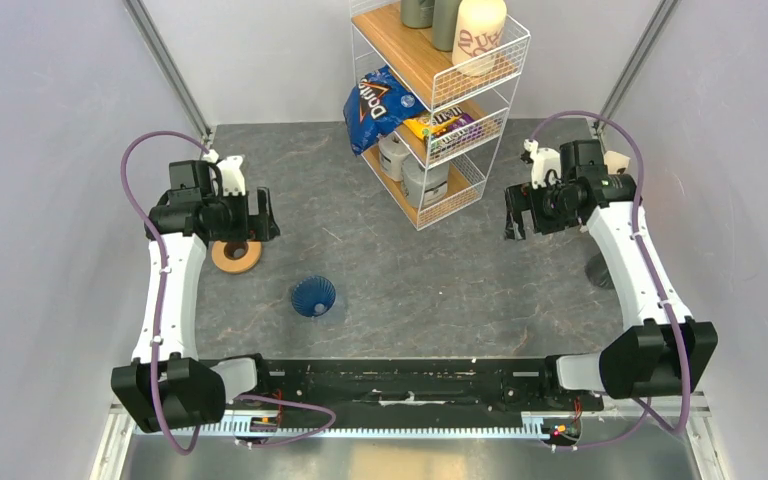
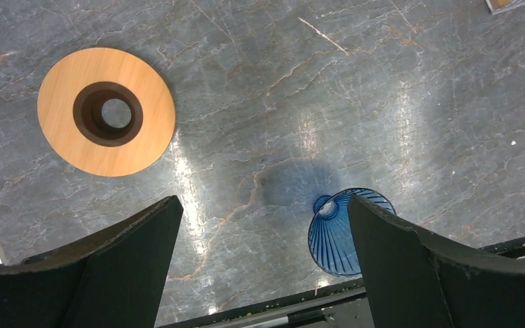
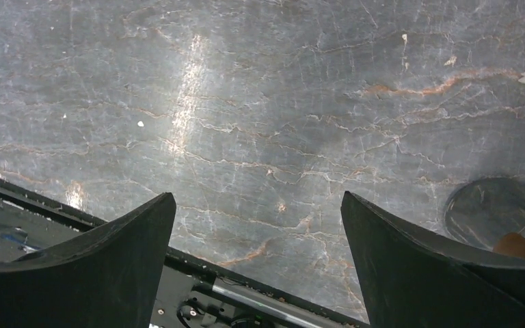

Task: Place the coffee filter in the dripper

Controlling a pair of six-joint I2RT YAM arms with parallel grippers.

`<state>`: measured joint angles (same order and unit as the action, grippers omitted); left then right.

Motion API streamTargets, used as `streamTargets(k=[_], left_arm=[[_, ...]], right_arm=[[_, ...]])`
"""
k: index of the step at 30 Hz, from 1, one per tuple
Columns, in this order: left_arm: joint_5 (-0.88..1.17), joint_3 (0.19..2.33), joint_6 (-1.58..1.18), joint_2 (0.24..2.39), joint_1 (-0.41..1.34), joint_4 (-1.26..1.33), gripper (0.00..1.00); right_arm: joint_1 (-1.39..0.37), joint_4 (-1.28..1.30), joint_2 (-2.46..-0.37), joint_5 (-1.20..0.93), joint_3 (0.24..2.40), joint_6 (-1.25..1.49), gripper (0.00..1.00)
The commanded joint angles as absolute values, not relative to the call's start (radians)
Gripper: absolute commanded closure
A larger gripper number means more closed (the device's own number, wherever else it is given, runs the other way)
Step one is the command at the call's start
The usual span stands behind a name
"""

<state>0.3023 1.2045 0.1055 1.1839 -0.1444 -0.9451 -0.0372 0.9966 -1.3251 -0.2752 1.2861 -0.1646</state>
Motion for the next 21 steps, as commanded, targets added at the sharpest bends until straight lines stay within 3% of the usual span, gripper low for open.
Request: streamTargets(k=[1,6,17,21], left_arm=[[0.368,1.218,0.094,1.174,-0.139,-0.911,0.00],[0.381,1.214,0.097,1.173,-0.127,-0.914,0.00],[0.406,1.208,0.082,1.178,-0.107,-0.886,0.00],[0.408,1.212,0.083,1.177,-0.103,-0.887,0.00]], right_arm=[[-0.034,1.114,-1.354,-0.316,1.406,-0.278,0.01],[-0.006,1.194,-1.361,-0.171,1.486,-0.394,0.01],[0.350,1.186,-1.338,-0.153,1.532,-0.619,0.01],[0.480,1.126,-1.382,-0.159,1.547,-0.696,0.09]])
